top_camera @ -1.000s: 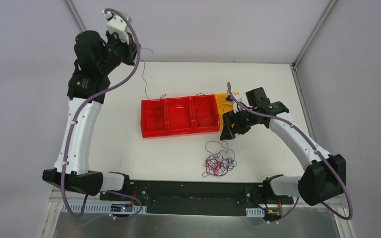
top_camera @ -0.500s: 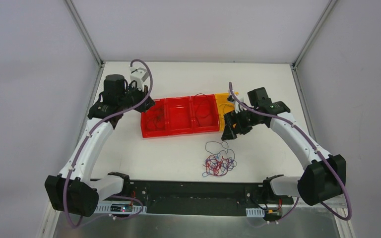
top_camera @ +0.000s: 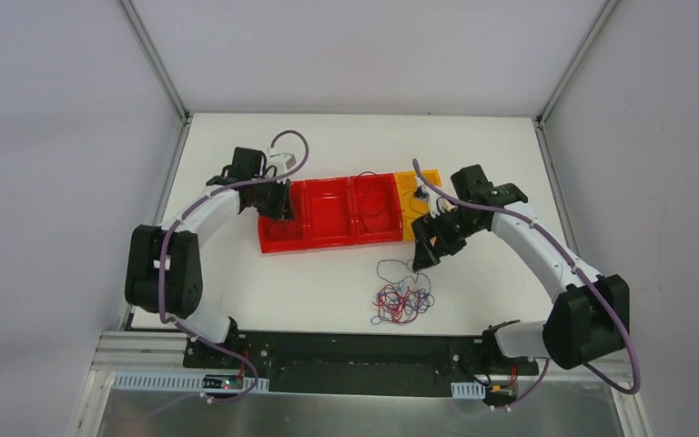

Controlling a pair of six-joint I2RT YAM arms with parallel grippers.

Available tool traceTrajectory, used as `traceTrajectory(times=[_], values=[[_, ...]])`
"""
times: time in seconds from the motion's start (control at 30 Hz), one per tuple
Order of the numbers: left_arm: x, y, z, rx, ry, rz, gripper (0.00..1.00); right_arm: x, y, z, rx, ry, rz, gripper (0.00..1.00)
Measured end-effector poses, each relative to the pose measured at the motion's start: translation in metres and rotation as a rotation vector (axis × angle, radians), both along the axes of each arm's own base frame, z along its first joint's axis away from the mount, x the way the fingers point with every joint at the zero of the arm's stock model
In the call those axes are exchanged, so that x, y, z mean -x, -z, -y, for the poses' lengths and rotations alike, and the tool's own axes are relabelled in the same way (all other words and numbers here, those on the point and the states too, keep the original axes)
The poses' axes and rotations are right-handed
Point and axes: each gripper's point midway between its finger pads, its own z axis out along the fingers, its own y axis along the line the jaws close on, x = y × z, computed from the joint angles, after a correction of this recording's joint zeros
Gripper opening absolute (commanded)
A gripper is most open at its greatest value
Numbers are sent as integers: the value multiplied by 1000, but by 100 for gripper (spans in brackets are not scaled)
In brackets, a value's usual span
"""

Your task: Untangle the cables

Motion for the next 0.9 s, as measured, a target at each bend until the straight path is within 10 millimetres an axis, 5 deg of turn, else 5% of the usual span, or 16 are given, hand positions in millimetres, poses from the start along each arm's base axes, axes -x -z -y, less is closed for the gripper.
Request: traceTrajectory(times=[0.07,0.1,0.17,0.37,0.53,0.63,0.83,0.9], values=[[3,18,-3,-25,11,-53,28,4,1,4,16,-17,-11,83],[6,24,-5,-34,18,-81,48,6,1,5,21,-27,-14,83],[11,23,-8,-47,44,-94,68,10,2,7,30,-42,-22,83],[24,-46,-5,-4,119,40,96,18,2,9,39,-80,-12,79],[52,-127,2,50,212,291,99,38,19,3,83,-167,-21,76],[70,-151,8,94,260,362,99,49,36,1,131,-244,-27,63],[89,-149,20,181,301,321,96,56,66,10,220,-353,-50,0],[94,-142,22,199,307,290,95,56,67,13,227,-374,-44,0]])
